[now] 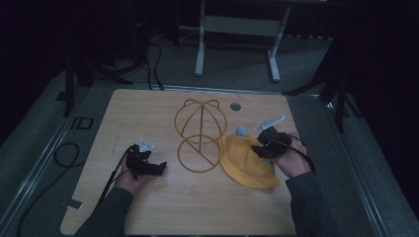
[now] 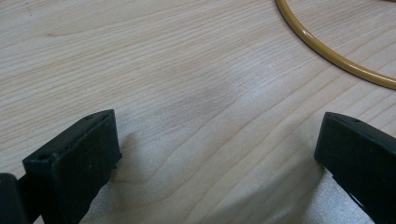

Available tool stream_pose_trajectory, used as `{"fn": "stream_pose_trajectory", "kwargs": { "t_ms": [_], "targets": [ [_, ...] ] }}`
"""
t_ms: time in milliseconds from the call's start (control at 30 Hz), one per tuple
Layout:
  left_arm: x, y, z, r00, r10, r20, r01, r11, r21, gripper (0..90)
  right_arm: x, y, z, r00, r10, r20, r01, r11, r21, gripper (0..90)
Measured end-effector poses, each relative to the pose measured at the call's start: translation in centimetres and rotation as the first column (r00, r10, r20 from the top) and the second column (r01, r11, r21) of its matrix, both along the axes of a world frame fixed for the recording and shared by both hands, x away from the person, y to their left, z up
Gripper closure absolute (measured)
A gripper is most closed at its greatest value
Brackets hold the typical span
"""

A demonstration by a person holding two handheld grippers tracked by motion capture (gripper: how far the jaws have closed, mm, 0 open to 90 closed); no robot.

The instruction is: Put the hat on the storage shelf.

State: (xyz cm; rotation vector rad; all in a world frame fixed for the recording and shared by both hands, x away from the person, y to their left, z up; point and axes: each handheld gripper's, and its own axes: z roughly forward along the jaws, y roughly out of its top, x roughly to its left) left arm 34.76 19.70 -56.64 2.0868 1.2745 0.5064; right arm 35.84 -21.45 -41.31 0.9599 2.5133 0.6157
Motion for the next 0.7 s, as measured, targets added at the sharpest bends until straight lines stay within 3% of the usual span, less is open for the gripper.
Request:
{"fn": "stream_pose_trajectory", "kwargs": {
  "t_ms": [233, 267, 300, 567, 700],
  "targets": [
    [0.0, 0.0, 0.0, 1.0000, 0.000, 0.002, 0.000, 1.0000, 0.000, 0.1, 1.2, 0.3, 0.1, 0.9980, 0.002, -0.063, -0.003, 0.9999, -0.011, 57.6],
    [0.0, 0.0, 0.0, 1.0000, 0.000, 0.002, 0.000, 1.0000, 0.001, 0.1, 1.9, 0.4, 0.0, 0.9934, -0.005, -0.114, 0.004, 0.9999, -0.012, 55.8],
    [0.0, 0.0, 0.0, 1.0000, 0.000, 0.002, 0.000, 1.0000, 0.001, 0.1, 2.1, 0.5, 0.0, 0.9917, -0.007, -0.129, 0.005, 0.9999, -0.013, 55.3],
    [0.0, 0.0, 0.0, 1.0000, 0.000, 0.003, 0.000, 1.0000, 0.001, 0.1, 3.8, 1.0, -0.2, 0.9781, -0.013, -0.208, 0.006, 0.9993, -0.037, 53.4],
    [0.0, 0.0, 0.0, 1.0000, 0.000, 0.003, 0.000, 1.0000, 0.001, 0.1, 4.7, 1.4, -0.2, 0.9671, -0.012, -0.254, -0.002, 0.9984, -0.056, 53.2]
  ]
}}
